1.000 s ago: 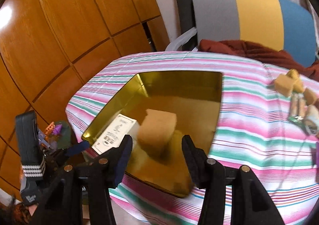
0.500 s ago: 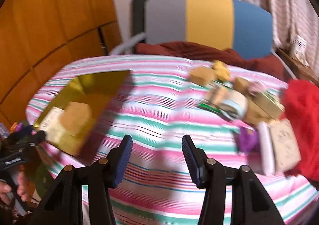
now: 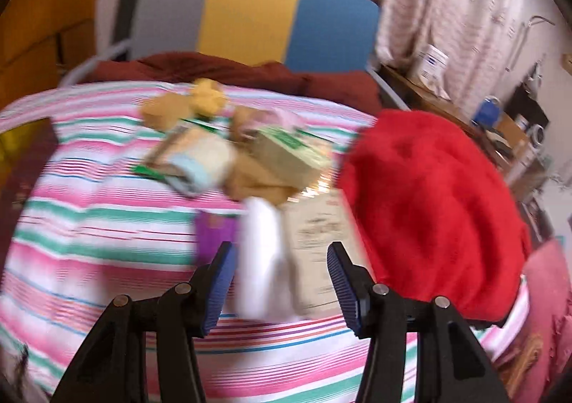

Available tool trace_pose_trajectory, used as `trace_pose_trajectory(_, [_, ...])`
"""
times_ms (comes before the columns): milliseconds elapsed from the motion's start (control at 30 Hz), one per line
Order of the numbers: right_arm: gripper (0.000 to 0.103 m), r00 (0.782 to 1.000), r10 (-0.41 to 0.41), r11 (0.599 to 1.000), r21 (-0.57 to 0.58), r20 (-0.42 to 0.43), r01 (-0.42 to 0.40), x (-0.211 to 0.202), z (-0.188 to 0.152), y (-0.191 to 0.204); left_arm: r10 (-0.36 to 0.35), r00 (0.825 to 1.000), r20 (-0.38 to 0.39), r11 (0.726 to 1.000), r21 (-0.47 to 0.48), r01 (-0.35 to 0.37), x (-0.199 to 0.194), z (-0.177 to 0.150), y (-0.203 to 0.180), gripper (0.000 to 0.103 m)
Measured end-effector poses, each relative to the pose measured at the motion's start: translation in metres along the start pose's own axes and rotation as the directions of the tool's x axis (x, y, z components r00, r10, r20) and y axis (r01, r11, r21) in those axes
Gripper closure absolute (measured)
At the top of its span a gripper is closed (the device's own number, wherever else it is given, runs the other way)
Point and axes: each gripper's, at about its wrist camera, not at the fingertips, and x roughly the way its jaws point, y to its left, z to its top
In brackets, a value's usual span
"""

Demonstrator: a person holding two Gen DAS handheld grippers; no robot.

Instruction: Organize objects

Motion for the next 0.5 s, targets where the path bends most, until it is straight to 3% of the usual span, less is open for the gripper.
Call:
trace_pose_trajectory(133, [0.049, 0.997, -0.054, 0.996, -0.074, -0.054, 0.05, 0.022, 0.001, -0.014, -0.016, 0.999, -0.039, 0.999, 0.029, 0.017, 0.007, -0.002, -0.016, 0.0])
trace_pose_trajectory(267, [0.047, 0.998, -0.001, 0.992, -0.126, -0.055, -0.006, 0.034, -0.003, -0.014, -0.035, 0.997, -0.065, 0.998, 0.045, 0.038, 0.013, -0.005, -0.028, 0.0])
trace_pose_trajectory(333, [0.041, 0.999, -0.003, 0.993, -0.122, -0.043, -0.003, 0.042, -0.005, -0.013, -0.039, 0.996, -0.076, 0.998, 0.056, 0.043, 0.017, -0.006, -0.034, 0.0])
trace_pose_trajectory(500, [0.046, 0.995, 0.066, 0.996, -0.047, -0.079, -0.07, 0.049, -0.006, -0.023, -0.055, 0.994, -0.093, 0.993, 0.094, 0.064, 0.025, -0.004, -0.055, 0.0])
